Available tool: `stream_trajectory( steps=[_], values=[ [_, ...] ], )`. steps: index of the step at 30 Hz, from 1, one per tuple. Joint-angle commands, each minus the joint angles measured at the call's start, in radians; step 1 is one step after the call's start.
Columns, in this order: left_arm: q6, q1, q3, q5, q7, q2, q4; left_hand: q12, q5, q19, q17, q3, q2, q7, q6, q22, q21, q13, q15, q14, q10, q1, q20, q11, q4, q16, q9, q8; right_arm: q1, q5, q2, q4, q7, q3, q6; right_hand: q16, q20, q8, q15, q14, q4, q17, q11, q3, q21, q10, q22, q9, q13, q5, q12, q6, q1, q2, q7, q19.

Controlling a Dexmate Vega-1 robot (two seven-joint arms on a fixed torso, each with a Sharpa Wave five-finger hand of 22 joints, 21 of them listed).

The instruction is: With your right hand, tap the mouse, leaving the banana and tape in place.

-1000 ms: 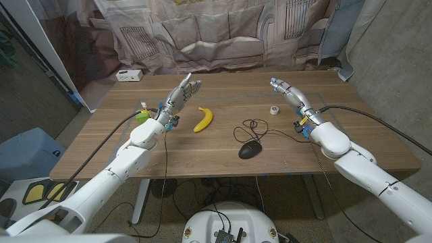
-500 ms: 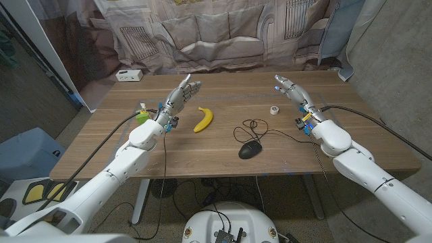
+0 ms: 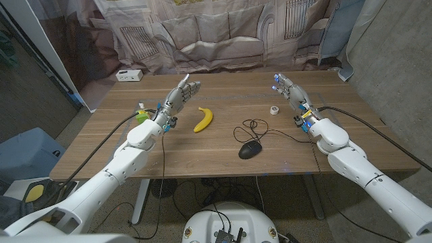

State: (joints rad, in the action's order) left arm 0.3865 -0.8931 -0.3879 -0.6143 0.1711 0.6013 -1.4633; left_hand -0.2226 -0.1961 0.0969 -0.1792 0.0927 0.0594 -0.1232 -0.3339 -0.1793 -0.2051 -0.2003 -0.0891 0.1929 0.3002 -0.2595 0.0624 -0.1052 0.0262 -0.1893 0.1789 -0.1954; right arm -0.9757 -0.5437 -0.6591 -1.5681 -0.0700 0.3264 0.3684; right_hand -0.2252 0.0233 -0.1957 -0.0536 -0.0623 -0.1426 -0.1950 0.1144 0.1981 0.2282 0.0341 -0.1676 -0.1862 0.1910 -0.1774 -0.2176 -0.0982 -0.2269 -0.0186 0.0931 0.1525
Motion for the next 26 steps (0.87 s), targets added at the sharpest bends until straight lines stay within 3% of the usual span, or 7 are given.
stream_trajectory(
  steps=[1, 11, 26],
  values=[
    [-0.049, -0.017, 0.013, 0.003, -0.046, 0.020, -0.035, 0.007, 0.001, -0.012, -0.001, 0.004, 0.008, 0.001, 0.010, -0.001, 0.008, -0.002, -0.002, 0.000, -0.009, -0.004, 0.005, -0.004, 0.008, 0.003, 0.003, 0.009, 0.038, -0.120, 0.035, 0.102, -0.096, 0.002, 0.012, 0.001, -0.003, -0.004, -0.006, 0.009, -0.004, -0.004, 0.016, -0.002, -0.002, 0.007, -0.001, -0.001, 0.002, -0.007, 0.001, -0.009, -0.008, 0.007, 0.003, 0.025],
    [-0.044, -0.009, 0.008, -0.004, -0.037, 0.006, -0.003, 0.009, 0.001, -0.015, -0.001, 0.004, 0.009, 0.000, 0.018, -0.001, 0.009, -0.002, -0.003, -0.006, -0.013, -0.004, 0.005, -0.004, 0.009, 0.004, 0.003, 0.011, 0.051, -0.147, 0.053, 0.155, -0.130, 0.016, 0.003, 0.002, -0.010, -0.003, -0.014, 0.015, -0.004, -0.003, 0.023, -0.004, -0.003, 0.014, 0.000, -0.001, 0.002, -0.008, 0.000, -0.009, -0.010, 0.012, 0.006, 0.038],
    [-0.026, 0.014, 0.003, -0.014, 0.009, -0.001, 0.044, 0.008, 0.001, -0.015, -0.002, 0.004, 0.010, 0.002, 0.017, -0.001, 0.008, -0.002, -0.004, -0.006, -0.012, -0.004, 0.007, -0.002, 0.010, 0.003, 0.003, 0.009, 0.018, -0.122, 0.053, 0.111, -0.059, 0.012, 0.000, 0.003, -0.021, -0.005, -0.016, 0.023, -0.003, -0.003, 0.013, -0.008, -0.008, 0.028, 0.000, -0.001, 0.002, -0.009, -0.002, -0.017, -0.010, 0.017, 0.004, 0.041]
  ],
)
